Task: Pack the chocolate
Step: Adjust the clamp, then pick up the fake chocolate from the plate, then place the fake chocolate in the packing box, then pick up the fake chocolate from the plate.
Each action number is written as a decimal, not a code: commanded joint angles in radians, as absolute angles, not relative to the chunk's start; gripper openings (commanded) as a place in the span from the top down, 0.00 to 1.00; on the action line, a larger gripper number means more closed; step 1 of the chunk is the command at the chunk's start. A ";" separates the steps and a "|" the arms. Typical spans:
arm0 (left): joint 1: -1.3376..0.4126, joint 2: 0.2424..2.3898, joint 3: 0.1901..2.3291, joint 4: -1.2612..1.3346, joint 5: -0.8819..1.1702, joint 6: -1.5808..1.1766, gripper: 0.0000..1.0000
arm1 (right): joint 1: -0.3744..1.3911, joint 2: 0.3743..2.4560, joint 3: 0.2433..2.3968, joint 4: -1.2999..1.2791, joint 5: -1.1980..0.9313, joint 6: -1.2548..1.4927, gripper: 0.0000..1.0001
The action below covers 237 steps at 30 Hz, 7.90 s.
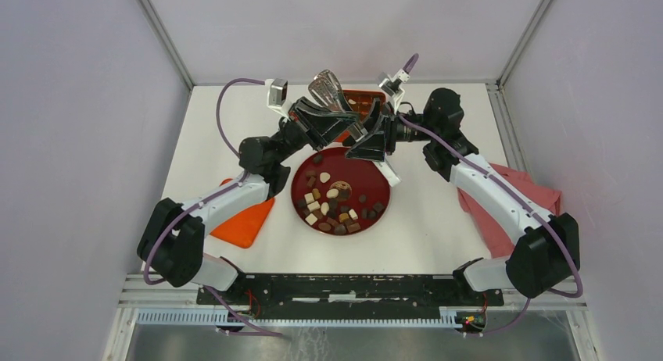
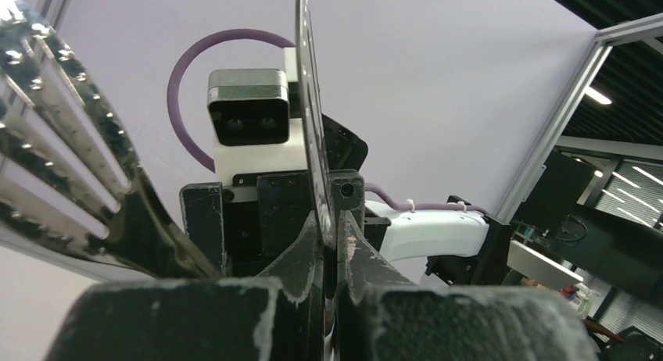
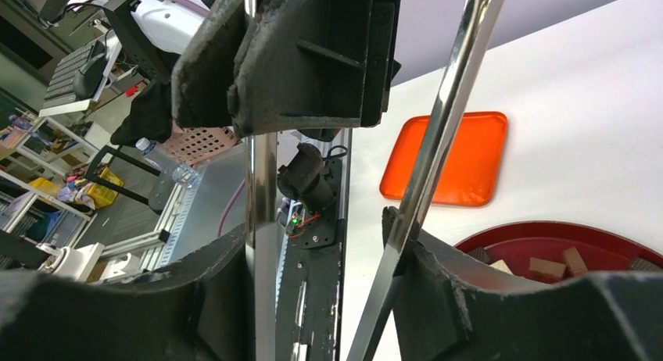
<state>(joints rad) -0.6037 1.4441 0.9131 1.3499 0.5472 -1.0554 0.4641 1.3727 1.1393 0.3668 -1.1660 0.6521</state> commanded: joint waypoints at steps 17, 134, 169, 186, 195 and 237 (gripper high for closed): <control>-0.614 1.194 0.896 0.880 0.362 -0.806 0.31 | 0.456 1.319 1.117 0.516 -1.199 0.719 0.57; -0.277 1.019 0.836 -0.301 0.023 -0.041 0.32 | 0.397 1.719 1.502 -0.985 -0.237 -0.669 0.99; -0.274 1.041 0.839 -0.305 0.031 -0.032 0.32 | 0.248 2.268 2.102 -0.812 -0.058 -0.509 0.93; -0.274 1.045 0.841 -0.305 0.034 -0.031 0.32 | 0.249 2.310 2.124 -0.813 -0.049 -0.506 0.64; -0.274 1.045 0.840 -0.304 0.035 -0.030 0.32 | 0.247 2.327 2.140 -0.813 -0.048 -0.506 0.59; -0.267 1.031 0.834 -0.298 0.038 -0.034 0.33 | 0.453 1.488 1.191 -0.790 -0.276 -0.695 0.62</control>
<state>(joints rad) -0.2756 1.0473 0.8326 -0.3199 0.0288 -0.0788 0.3923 1.5520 1.2774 -0.7994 -0.2886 -0.6369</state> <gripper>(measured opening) 0.676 0.384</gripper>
